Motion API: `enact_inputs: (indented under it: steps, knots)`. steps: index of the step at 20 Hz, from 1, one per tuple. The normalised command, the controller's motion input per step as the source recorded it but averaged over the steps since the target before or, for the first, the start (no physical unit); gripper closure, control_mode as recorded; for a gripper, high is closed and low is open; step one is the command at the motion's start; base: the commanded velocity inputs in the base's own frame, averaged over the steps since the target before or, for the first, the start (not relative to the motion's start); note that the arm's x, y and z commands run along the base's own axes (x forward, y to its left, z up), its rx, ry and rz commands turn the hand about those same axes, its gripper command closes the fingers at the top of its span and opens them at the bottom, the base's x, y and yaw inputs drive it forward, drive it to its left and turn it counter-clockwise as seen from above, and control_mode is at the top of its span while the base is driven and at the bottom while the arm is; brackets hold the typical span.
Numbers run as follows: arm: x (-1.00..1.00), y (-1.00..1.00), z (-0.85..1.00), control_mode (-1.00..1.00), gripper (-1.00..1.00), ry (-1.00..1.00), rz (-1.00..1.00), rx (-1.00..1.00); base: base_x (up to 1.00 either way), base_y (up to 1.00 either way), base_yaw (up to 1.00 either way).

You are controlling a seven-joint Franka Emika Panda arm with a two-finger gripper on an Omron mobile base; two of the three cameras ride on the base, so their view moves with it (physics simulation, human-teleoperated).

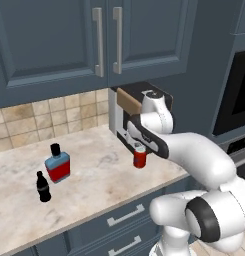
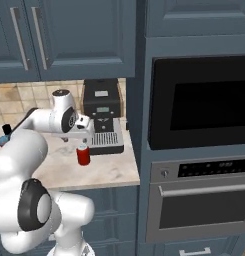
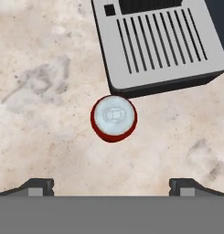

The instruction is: Move the drinks to the dining counter.

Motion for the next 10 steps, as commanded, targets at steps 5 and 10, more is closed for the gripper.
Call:
enact_inputs:
  steps: [5,10]
  knots:
    - [0.33,0.00,-0.01,-1.00,-1.00,0.00,0.00,0.01,0.00,0.00,0.00]
    - [0.22,0.00,-0.20,-1.00,-1.00,0.00,0.00,0.00,0.00,0.00,0.00]
